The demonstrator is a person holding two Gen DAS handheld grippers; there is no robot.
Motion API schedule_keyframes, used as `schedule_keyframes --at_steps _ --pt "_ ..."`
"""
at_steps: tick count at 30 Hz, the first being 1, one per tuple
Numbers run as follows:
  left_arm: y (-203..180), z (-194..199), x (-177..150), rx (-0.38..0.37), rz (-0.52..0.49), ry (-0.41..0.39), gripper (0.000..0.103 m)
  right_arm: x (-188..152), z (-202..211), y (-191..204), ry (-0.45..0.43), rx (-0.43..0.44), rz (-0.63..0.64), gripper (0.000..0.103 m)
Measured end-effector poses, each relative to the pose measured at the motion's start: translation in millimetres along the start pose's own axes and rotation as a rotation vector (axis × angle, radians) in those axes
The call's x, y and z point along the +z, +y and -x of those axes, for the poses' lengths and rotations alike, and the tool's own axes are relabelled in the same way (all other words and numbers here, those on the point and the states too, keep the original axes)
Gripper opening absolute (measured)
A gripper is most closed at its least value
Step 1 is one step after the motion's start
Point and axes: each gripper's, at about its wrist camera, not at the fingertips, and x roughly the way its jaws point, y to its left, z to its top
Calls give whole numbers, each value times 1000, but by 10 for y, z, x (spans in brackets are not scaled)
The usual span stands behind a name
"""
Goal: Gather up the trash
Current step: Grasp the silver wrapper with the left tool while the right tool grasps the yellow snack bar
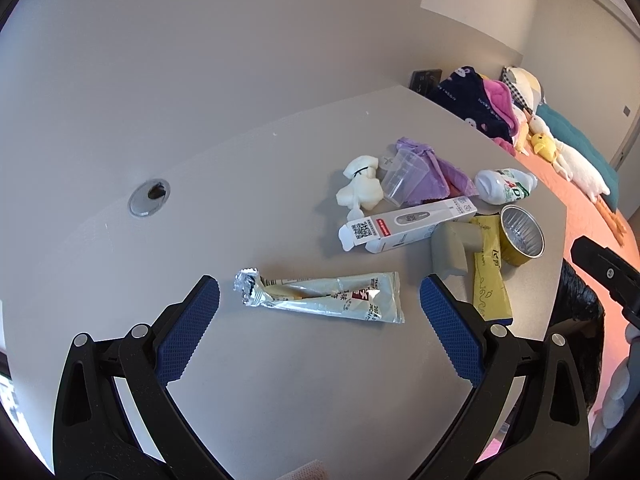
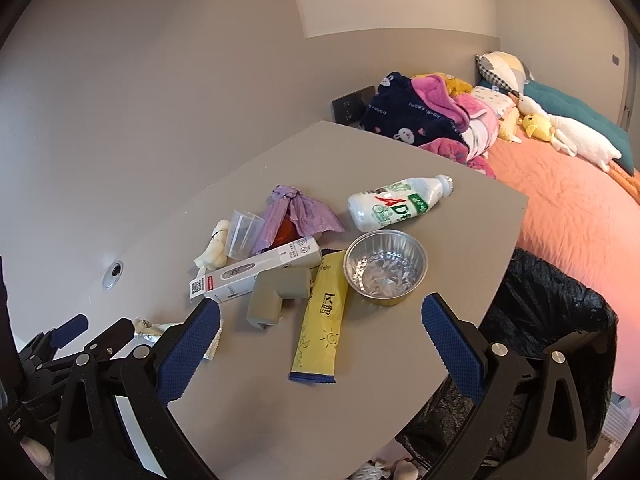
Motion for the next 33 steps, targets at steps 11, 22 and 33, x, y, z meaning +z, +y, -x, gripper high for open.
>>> schedule_keyframes --at_steps 11,22,33 --pt "151 -359 -62 15 114 112 90 -124 -372 -58 105 45 -17 89" --pt "295 -691 -41 34 234 200 89 -181 -819 11 184 18 36 70" --pt "290 -889 -44 66 270 246 70 -276 -1081 45 251 -1 57 54"
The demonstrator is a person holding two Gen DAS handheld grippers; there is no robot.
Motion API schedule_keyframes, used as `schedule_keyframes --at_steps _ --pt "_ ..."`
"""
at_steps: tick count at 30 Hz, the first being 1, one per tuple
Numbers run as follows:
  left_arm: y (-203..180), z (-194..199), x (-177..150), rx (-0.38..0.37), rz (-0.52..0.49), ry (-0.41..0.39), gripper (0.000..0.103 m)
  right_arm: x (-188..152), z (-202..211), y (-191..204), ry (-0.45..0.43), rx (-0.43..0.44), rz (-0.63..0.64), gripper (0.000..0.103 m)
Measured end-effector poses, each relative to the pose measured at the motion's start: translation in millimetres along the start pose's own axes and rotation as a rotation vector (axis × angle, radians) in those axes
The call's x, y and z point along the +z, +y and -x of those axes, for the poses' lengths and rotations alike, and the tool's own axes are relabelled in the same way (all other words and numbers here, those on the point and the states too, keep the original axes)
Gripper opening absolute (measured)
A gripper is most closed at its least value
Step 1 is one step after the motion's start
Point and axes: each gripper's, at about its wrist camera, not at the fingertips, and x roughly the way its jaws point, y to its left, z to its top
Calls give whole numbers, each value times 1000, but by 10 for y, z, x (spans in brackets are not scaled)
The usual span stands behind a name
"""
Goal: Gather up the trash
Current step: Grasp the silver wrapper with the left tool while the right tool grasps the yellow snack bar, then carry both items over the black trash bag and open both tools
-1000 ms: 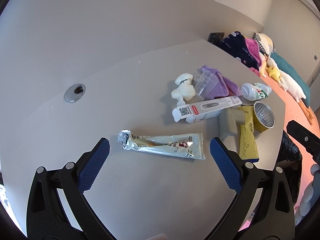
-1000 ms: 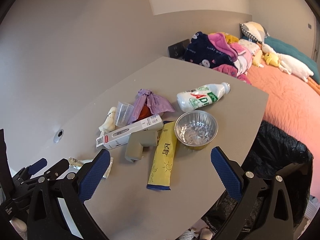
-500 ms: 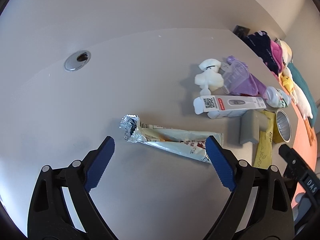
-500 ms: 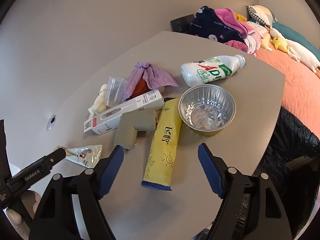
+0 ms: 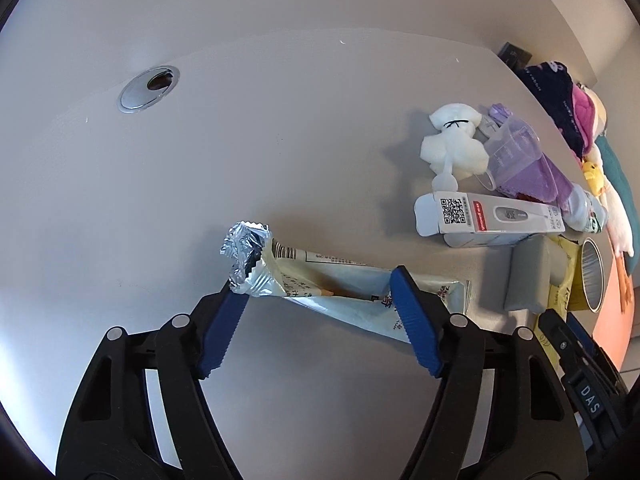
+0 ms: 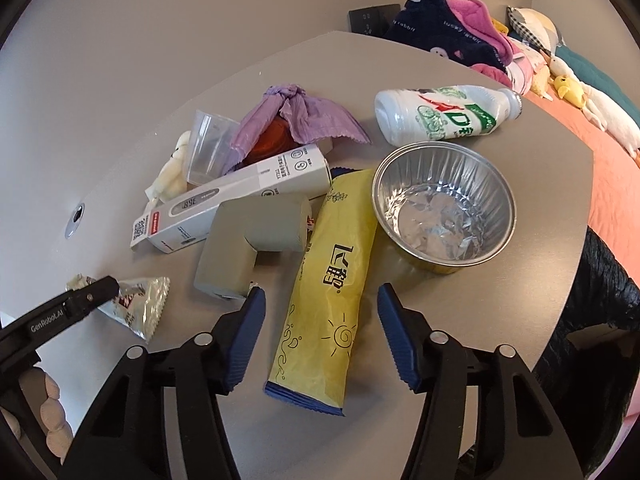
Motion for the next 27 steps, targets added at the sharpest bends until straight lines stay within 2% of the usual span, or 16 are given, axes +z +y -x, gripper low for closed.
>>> schedule_keyframes --at_steps 3,5,8,12,13,16,27 --pt "-21 -12 13 34 -8 -6 67 14 -34 16 -1 -16 21 46" --pt "-42 -14 18 80 -16 -18 53 21 -38 28 -3 -27 34 39" --pt "-35 -16 28 123 -26 -38 40 21 -39 22 -4 -17 41 31" --pt "17 -1 24 98 -32 -78 29 26 -9 35 -23 -8 48 21" --pt "45 9 16 80 -25 -91 22 25 3 31 -29 1 44 18" --pt "132 39 1 26 -4 -119 14 52 29 7 -45 30 34 17" --pt "124 472 74 -20 -19 -215 13 187 350 20 -131 101 22 16"
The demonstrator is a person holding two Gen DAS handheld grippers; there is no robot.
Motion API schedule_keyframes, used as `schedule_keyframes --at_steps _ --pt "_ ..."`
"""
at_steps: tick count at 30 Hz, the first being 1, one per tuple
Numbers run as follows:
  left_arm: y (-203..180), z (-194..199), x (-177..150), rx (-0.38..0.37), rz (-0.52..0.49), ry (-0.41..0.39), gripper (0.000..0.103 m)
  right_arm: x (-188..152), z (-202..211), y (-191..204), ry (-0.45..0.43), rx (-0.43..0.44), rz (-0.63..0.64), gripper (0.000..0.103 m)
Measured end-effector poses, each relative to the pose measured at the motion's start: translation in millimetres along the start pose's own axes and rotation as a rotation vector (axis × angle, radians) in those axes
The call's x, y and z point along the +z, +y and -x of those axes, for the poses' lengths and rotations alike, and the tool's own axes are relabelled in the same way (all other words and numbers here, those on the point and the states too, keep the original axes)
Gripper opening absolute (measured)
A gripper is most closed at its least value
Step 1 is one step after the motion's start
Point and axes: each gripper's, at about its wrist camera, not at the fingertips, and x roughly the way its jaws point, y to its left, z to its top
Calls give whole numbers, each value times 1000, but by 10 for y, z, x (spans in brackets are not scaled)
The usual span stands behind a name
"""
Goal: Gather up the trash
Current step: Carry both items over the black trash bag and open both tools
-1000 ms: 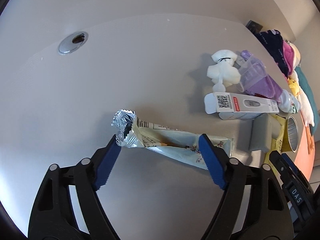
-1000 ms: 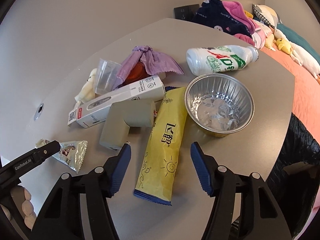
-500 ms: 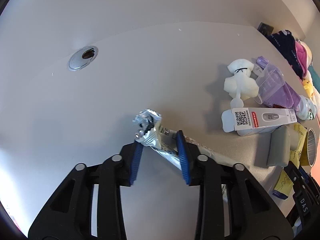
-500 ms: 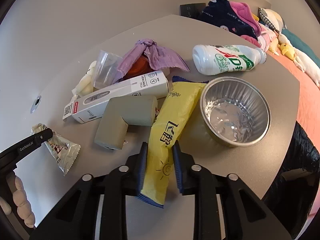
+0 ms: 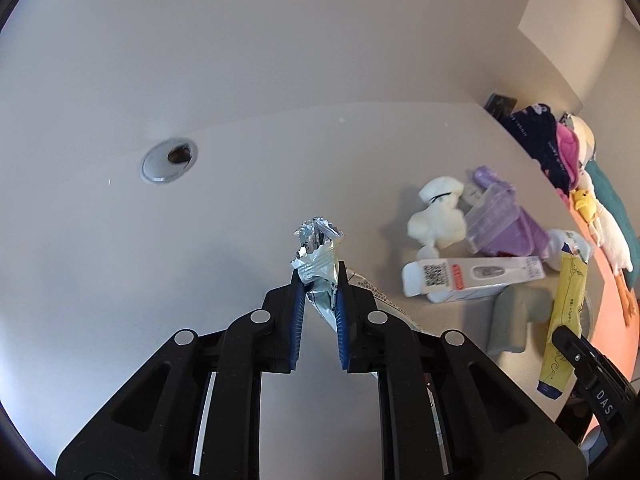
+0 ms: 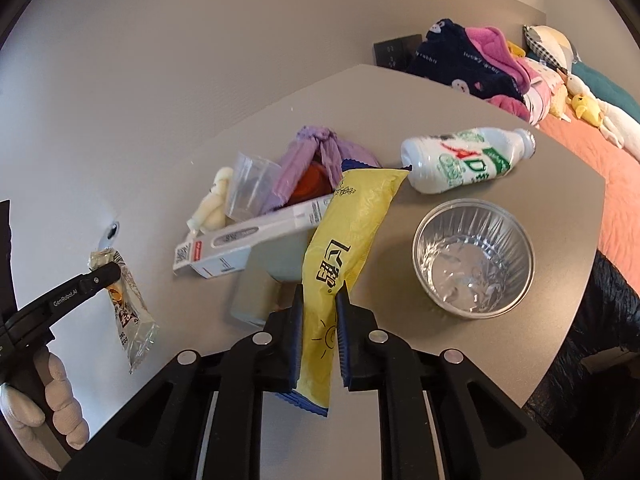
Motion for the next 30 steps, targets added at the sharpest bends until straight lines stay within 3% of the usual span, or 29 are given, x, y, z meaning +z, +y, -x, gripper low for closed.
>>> schedule_keyframes --at_steps 8,11,30 --pt "-266 249 115 -81 -41 -49 13 120 388 -56 -75 23 -17 16" --pt "-531 226 194 -112 -69 -58 13 133 527 -126 -99 15 -29 16" --pt "-1570 411 -13 -284 -294 -44 13 -164 1224 -919 -190 -124 -186 16"
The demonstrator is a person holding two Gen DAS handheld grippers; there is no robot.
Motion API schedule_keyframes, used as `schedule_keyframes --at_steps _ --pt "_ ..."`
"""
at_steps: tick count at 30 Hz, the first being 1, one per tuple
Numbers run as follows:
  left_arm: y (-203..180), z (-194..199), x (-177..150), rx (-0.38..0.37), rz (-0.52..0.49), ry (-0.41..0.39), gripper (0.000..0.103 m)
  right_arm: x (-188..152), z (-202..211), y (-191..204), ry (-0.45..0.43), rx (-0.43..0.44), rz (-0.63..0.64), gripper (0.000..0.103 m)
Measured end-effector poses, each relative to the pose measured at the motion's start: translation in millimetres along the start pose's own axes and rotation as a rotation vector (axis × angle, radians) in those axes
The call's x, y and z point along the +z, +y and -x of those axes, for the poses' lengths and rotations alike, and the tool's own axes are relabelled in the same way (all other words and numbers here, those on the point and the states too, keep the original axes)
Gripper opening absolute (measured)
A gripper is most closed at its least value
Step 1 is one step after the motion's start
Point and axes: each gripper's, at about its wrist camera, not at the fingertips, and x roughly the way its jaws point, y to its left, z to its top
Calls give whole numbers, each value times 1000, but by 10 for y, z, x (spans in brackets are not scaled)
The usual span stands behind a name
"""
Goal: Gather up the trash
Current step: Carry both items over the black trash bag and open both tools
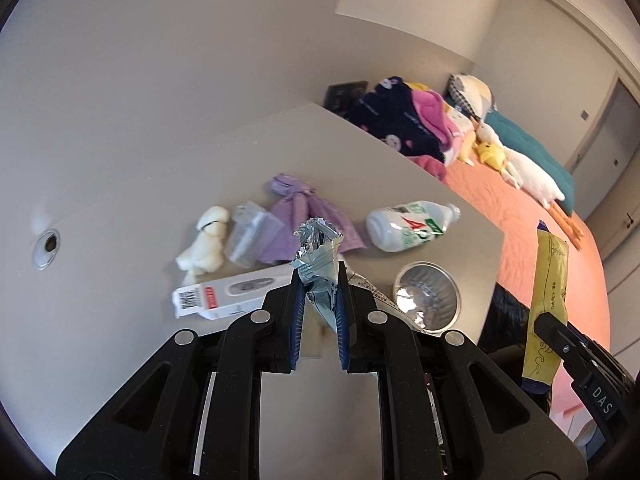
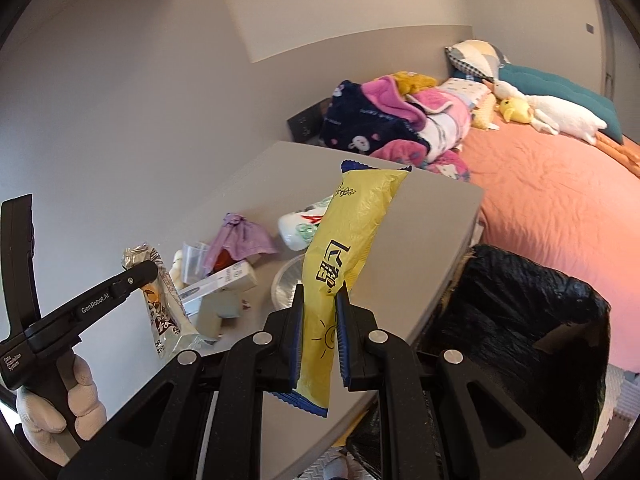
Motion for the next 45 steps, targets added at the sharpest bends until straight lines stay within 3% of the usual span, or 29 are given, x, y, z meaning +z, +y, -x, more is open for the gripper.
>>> schedule_keyframes --at_steps 21,32,33,34,35,36,37,40,45 --pt "-1266 -159 -80 -212 -259 53 13 -135 581 -847 -82 -161 -164 16" --pt "-1786 -296 -224 -316 -364 128 16 -244 783 -1225 -89 -229 -242 16" --pt "-1824 -322 -243 -343 -371 154 18 -246 809 -1277 -98 -228 -265 22" --pt "-1861 -336 -266 -362 -378 177 35 -252 842 -1328 -107 -237 -286 40" --pt "-1901 -353 -291 -382 -385 195 71 -259 875 -1366 -121 -258 -304 52" --pt "-1939 -364 -316 -401 -395 203 87 -271 932 -1401 -149 -298 -322 66" --pt "-1975 -357 -343 -414 -410 195 93 -280 975 -1427 -170 -318 -332 67" --pt "-2111 -337 -433 -429 -474 189 93 -285 1040 -1505 -192 -341 -362 68" --pt "-2187 -370 -461 -446 -490 207 93 -293 1087 -1572 -206 -354 -381 68"
